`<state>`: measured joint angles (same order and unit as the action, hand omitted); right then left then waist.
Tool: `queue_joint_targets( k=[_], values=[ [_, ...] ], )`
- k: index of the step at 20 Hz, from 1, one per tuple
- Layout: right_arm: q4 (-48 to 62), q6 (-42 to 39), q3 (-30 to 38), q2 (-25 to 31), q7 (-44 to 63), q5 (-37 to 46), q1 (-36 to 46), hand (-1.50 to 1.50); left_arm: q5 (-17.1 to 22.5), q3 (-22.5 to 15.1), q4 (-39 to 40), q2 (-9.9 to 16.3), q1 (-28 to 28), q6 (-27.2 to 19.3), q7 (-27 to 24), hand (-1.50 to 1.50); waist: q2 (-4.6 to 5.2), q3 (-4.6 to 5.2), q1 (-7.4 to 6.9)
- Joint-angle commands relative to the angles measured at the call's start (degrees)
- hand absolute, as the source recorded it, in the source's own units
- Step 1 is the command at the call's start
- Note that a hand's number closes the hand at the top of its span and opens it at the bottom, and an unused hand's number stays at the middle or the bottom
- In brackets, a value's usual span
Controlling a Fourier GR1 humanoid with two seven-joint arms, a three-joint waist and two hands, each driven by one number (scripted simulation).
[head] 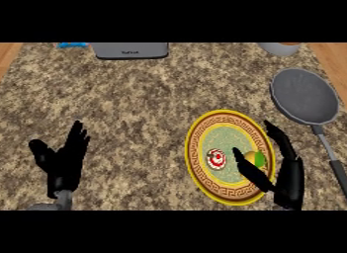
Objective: Pick the cupcake from the plate and place it in the pan
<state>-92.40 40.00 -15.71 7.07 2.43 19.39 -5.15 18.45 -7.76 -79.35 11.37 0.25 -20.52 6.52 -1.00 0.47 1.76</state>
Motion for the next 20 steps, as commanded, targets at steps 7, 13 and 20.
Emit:
queue_joint_targets(
  k=[7,13,20],
  values=[
    [0.0,18.7,-11.3,-7.0,20.6,34.9,-10.3,-1.50,0.8,-0.8,-1.1,-1.1,-3.5,2.0,-1.9,0.00,1.00,0.00,-1.42],
    [-7.0,-3.1,-5.5,-7.0,43.6,46.7,-1.7,-1.50,1.2,-0.7,-3.0,-0.7,-4.6,3.1,-2.1,0.00,1.04,-0.13,-2.27],
    [-3.0,-32.9,-6.1,-7.1,59.4,45.9,5.2,-1.50,0.3,-2.1,-2.8,-1.4,-3.9,3.2,-2.1,0.00,1.24,-0.16,-3.28]
  ],
)
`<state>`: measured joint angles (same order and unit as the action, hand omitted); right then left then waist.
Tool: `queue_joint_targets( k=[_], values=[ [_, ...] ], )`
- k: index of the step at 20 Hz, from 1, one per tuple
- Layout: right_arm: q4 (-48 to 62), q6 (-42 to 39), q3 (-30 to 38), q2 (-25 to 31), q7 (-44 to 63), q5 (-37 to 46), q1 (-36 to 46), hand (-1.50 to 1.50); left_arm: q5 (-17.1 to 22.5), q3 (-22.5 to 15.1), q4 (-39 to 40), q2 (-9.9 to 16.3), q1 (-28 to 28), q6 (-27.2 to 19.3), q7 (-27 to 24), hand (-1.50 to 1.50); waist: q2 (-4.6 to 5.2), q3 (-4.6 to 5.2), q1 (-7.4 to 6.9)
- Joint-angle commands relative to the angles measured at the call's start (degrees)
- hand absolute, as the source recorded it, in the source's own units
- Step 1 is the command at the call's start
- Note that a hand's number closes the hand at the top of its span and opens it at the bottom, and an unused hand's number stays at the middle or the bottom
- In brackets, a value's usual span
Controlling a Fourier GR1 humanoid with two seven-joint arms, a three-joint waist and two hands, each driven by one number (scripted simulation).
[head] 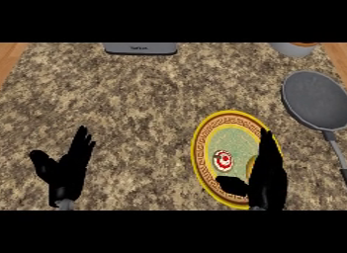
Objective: Pick the cupcake from the plate and place it in the pan
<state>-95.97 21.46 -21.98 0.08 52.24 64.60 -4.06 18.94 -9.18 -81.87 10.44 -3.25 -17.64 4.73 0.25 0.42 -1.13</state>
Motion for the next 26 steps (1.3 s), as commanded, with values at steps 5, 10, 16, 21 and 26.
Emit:
queue_joint_targets(
  k=[5,10,16,21,26],
  values=[
    [-1.4,-29.9,3.4,-0.1,18.6,-3.5,17.0,-1.50,0.1,0.3,2.1,-0.9,-1.1,1.5,-2.1,0.00,-0.21,-0.32,0.47],
    [3.0,-34.8,3.6,-0.1,20.4,-7.0,17.8,-1.50,0.1,1.3,-0.3,-0.4,-1.8,0.1,-0.3,0.00,-0.38,-0.38,0.61],
    [8.4,-36.9,3.5,-0.1,22.3,-17.8,18.6,-1.50,0.3,2.4,3.7,-0.6,0.3,2.1,-2.7,0.00,-0.19,-0.35,0.91],
    [5.3,-35.1,2.7,-0.1,21.8,-17.7,16.8,-1.50,-0.2,2.2,0.7,-1.0,0.1,1.2,0.4,0.00,-0.33,-0.41,1.07],
    [4.0,-30.9,2.5,0.4,17.0,-14.9,13.0,-1.50,-2.3,1.3,0.4,-3.4,-1.2,-0.4,-0.7,0.00,-0.33,-0.42,1.19]
  ],
)
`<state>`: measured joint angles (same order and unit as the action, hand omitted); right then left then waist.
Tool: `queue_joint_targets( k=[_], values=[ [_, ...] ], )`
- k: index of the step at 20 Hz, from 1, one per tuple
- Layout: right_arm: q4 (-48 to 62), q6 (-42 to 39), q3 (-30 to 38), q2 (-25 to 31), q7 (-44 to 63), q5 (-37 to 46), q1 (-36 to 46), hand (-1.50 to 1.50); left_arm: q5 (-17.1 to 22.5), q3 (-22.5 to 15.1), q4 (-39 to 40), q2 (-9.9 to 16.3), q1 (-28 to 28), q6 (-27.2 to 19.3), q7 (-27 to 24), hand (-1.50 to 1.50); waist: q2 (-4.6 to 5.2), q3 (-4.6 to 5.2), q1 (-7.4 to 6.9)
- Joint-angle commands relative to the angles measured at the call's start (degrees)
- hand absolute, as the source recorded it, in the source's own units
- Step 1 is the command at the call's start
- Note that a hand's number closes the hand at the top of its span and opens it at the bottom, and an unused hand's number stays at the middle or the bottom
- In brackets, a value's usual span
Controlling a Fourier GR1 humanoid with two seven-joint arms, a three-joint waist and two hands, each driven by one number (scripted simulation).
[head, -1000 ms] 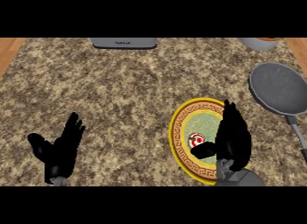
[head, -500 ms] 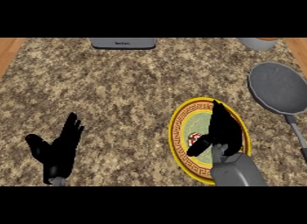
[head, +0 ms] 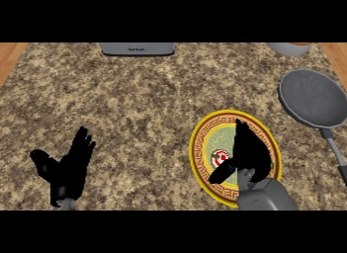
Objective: Pick the cupcake from the plate and place it in the pan
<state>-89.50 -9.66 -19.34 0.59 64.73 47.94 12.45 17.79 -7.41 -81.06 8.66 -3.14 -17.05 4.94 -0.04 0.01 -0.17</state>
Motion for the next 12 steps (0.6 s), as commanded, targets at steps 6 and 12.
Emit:
queue_joint_targets(
  k=[6,12],
  values=[
    [7.6,7.5,-1.2,-0.6,3.0,4.4,1.3,-1.50,-1.0,1.2,-1.2,-0.2,-2.2,1.5,-0.8,0.00,0.05,-0.02,-0.24],
    [9.5,9.1,-2.0,-0.6,1.6,3.1,-0.8,-1.50,-0.5,2.8,0.7,-0.5,-1.5,4.0,-1.5,0.00,0.06,-0.01,-0.09]
  ],
)
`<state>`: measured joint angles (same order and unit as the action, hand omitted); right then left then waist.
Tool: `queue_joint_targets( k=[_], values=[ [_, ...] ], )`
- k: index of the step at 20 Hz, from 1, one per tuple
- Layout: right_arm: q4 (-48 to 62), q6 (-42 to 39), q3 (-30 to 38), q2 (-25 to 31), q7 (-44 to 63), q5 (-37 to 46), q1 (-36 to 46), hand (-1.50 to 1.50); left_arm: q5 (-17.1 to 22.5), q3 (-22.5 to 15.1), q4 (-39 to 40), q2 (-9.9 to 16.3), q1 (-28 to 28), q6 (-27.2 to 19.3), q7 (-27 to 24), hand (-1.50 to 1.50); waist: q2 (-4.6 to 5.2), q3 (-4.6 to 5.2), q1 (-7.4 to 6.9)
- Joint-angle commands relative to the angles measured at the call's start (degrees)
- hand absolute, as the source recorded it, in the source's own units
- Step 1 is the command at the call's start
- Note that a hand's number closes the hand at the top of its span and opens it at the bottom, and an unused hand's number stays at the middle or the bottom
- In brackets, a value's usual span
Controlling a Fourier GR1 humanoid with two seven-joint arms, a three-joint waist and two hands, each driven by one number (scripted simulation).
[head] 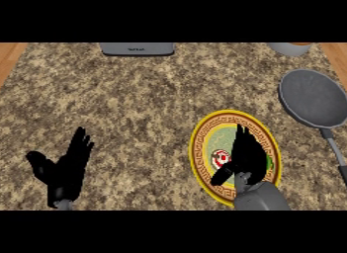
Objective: Pick the cupcake from the plate and place it in the pan
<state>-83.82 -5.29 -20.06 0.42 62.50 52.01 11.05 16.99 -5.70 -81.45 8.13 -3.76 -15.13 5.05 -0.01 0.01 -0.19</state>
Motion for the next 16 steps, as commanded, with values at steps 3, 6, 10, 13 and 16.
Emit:
queue_joint_targets(
  k=[3,6,10,13,16],
  values=[
    [11.0,6.3,-0.9,-0.4,-5.6,0.0,4.1,1.50,-0.3,2.0,-0.8,1.1,0.6,1.5,2.0,0.00,0.06,-0.01,-0.10],
    [7.6,5.4,0.3,1.5,-9.8,2.3,0.7,1.50,-0.1,3.0,1.2,0.0,0.3,3.2,0.2,0.00,0.01,0.00,0.09],
    [6.8,6.1,1.2,1.5,-10.5,3.8,-0.2,1.50,-1.9,3.2,-1.1,-0.3,-0.4,2.7,0.7,0.00,-0.01,-0.01,0.09],
    [12.4,6.3,1.8,-0.4,-8.4,3.5,5.4,1.50,-4.4,0.4,-4.5,-3.3,-0.5,-1.7,4.0,0.00,0.01,-0.02,-0.11],
    [5.5,0.9,-4.3,0.6,-13.3,4.0,1.9,1.50,-3.3,2.3,-1.4,-1.9,0.1,0.6,1.8,0.00,-0.06,0.00,-0.03]
  ],
)
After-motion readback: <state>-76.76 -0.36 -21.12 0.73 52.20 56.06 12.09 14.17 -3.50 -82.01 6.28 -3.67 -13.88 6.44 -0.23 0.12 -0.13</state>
